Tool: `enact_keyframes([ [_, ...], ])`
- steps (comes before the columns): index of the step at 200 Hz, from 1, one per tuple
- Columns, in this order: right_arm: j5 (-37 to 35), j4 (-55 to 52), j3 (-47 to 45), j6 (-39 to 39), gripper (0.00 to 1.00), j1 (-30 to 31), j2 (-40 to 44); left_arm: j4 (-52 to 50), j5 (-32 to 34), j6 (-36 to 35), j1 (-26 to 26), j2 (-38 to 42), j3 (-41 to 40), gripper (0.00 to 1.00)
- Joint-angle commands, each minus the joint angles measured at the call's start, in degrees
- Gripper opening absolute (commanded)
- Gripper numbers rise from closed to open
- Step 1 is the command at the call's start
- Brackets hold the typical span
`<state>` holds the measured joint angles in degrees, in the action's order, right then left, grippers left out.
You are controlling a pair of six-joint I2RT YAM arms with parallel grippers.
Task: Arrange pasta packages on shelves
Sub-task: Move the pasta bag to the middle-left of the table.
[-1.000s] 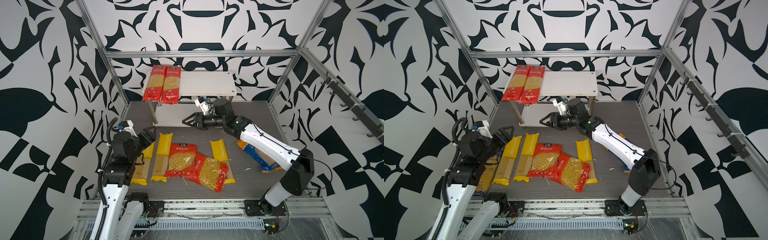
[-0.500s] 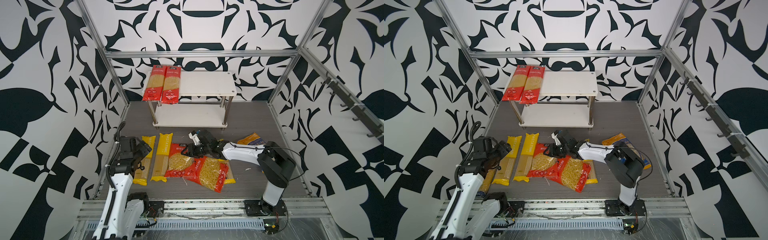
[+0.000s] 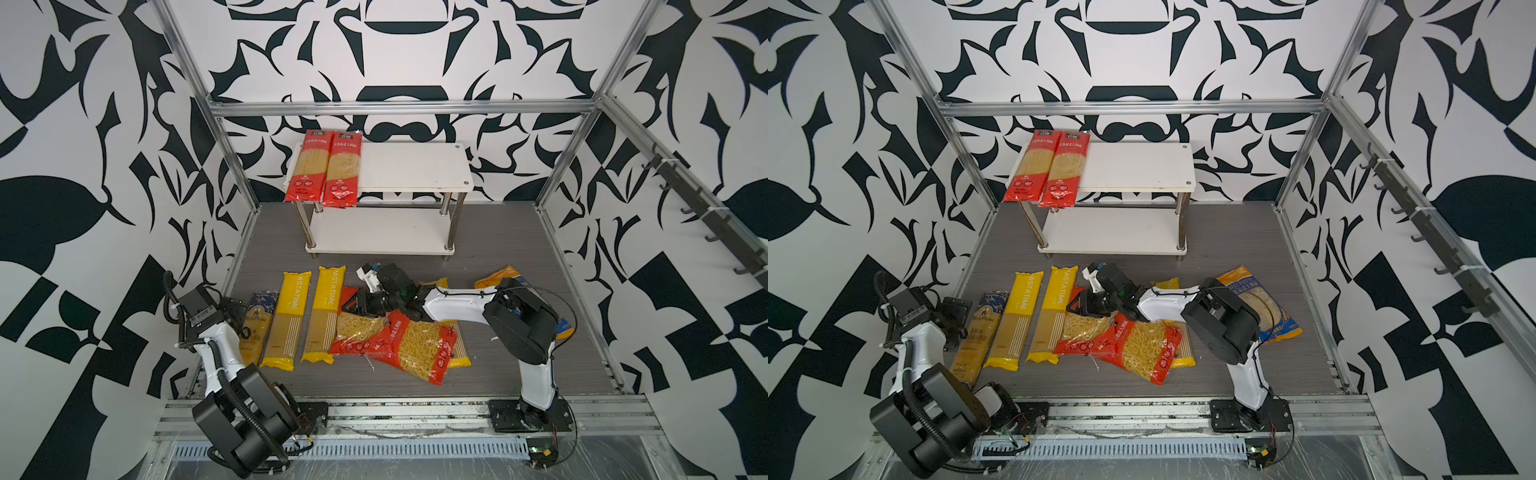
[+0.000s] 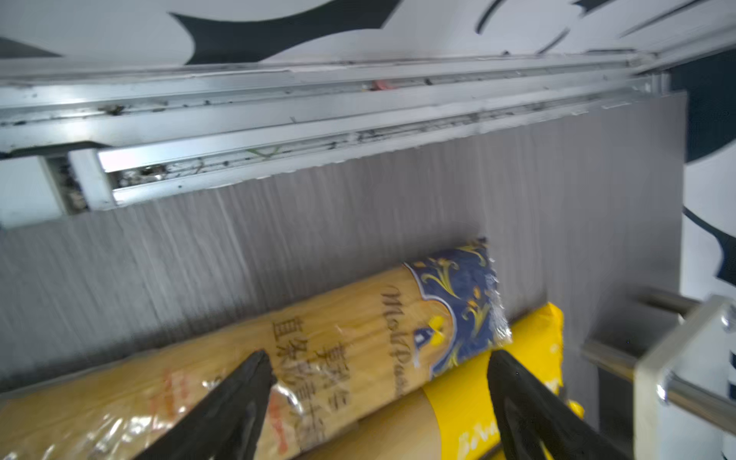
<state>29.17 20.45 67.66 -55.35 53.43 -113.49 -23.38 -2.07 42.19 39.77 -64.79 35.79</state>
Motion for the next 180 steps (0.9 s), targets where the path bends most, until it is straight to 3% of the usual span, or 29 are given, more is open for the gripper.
enact_keyframes([
  [1,1.2,2.5,1.9,0.2,0.40,1.4,0.6,4.3,3.8,2.5,0.1,-2.4,-1.8,0.89],
  [42,0.9,1.5,2.3,0.8,0.39,1.7,0.8,9.4,1.9,4.8,-2.2,-6.9,-4.8,0.87],
  [63,0.5,1.2,2.5,0.7,0.38,1.7,0.7,10.4,4.6,5.9,-7.9,-7.6,-5.4,0.87],
  [121,-1.2,0.6,4.3,-0.8,0.37,1.8,-1.1,16.3,4.1,13.7,-21.7,-13.6,-7.1,0.87],
  [160,-4.5,-3.5,9.9,-1.2,0.36,3.8,-4.8,17.4,2.9,18.8,-29.3,-11.3,-8.7,0.87],
  [180,-7.0,-4.9,13.9,-1.8,0.36,5.4,-7.3,15.7,1.9,19.6,-30.5,-6.6,-10.2,0.87],
])
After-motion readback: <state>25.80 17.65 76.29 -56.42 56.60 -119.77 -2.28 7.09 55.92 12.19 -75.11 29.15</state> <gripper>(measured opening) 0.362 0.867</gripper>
